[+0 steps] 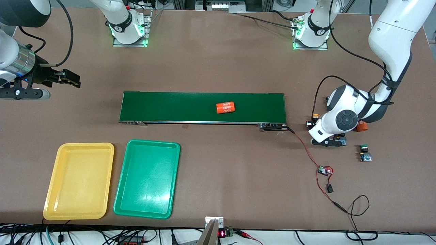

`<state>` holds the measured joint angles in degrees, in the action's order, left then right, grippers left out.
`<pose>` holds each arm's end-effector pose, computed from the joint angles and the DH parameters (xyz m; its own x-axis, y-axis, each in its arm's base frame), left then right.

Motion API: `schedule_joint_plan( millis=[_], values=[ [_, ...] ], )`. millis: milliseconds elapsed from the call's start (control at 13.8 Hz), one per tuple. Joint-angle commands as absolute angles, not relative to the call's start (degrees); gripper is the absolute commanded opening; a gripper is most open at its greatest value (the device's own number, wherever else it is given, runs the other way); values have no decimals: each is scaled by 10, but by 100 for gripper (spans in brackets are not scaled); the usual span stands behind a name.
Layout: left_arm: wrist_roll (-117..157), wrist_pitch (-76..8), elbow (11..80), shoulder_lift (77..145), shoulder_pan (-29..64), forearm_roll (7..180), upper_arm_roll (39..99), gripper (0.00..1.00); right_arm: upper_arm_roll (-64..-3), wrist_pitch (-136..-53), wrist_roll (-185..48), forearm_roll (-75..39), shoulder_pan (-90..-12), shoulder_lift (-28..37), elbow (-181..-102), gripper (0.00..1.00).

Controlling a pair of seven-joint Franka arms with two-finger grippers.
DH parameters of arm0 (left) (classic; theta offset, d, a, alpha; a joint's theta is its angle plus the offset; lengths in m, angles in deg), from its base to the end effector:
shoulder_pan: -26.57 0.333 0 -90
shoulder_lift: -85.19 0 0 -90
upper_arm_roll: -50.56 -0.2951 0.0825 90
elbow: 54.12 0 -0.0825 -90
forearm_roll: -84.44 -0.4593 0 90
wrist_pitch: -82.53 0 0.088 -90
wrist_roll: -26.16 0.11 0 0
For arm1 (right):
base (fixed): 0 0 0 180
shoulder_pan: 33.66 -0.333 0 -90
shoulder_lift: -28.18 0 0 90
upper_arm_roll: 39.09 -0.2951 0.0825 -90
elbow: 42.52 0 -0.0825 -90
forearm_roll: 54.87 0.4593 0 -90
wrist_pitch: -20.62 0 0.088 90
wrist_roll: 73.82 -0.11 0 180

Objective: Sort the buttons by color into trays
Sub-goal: 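Place the orange-capped button on the conveyor belt with the left gripper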

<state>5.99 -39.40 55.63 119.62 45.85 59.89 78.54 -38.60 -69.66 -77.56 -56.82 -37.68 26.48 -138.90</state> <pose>0.6226 -0.0887 0.1110 0.9640 -0.0349 -0.2635 -0.0656 -0.9919 -0.1087 0.6289 0.0351 0.5218 0.9911 -0.0040 -0.1332 0.0017 -0.9991 0.0427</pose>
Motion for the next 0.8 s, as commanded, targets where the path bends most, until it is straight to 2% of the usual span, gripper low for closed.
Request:
schedule_joint_plan(
  millis=[0, 291, 582, 727],
  values=[
    [49, -304, 497, 1174, 461, 586, 816, 21, -388, -697, -779, -565, -376, 271, -1396, 100],
    [39, -258, 452, 1170, 465, 649, 909, 22, -388, -697, -779, -565, -376, 271, -1396, 100],
    [-30, -260, 459, 1180, 454, 693, 988, 22, -388, -696, -779, -565, -376, 271, -1396, 100],
    [-57, -264, 464, 1196, 432, 699, 1003, 22, -388, -696, -779, -565, -376, 271, -1396, 100]
  ],
)
